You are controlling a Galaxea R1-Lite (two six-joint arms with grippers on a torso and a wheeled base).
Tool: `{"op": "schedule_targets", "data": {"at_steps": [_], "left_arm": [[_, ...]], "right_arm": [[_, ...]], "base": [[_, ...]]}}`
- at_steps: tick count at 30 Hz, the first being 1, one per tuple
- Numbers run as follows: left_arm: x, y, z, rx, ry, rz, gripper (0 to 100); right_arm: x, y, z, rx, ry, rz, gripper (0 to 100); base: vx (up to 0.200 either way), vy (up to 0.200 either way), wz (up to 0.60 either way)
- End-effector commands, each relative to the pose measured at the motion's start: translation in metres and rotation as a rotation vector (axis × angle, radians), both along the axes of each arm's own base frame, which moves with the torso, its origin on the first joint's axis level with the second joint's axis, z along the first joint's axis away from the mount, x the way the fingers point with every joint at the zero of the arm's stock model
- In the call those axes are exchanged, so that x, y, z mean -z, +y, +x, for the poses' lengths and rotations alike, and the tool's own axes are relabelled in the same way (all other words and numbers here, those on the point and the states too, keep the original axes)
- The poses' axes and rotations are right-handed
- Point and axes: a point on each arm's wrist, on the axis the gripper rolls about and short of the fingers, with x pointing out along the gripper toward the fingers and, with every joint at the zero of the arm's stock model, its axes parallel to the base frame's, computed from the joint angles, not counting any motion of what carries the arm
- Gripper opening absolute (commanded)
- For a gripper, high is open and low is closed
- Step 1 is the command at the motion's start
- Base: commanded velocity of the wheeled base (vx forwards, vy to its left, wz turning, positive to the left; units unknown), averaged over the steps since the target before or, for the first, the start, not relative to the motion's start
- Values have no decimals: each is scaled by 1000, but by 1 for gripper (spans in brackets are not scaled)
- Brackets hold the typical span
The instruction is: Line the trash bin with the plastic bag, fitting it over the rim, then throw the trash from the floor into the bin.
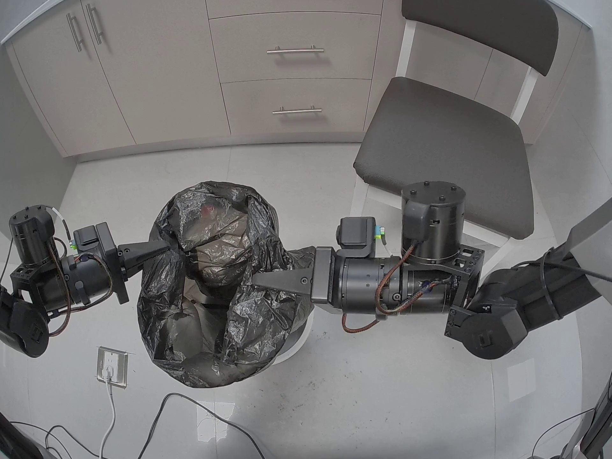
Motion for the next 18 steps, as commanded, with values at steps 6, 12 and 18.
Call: {"op": "schedule_targets", "data": {"at_steps": [6, 12, 18], "left_arm": [[9, 4, 0, -21, 39, -1, 0], [18, 4, 4, -31, 68, 1, 0], [26, 3, 15, -55, 87, 9, 0]], "right_arm": [[21, 14, 1, -12, 33, -36, 0], [31, 21, 3, -2, 44, -51, 0], [35, 24, 7, 1, 46, -54, 0]], "base": [[0, 0, 0], [0, 0, 0], [0, 0, 0]]}}
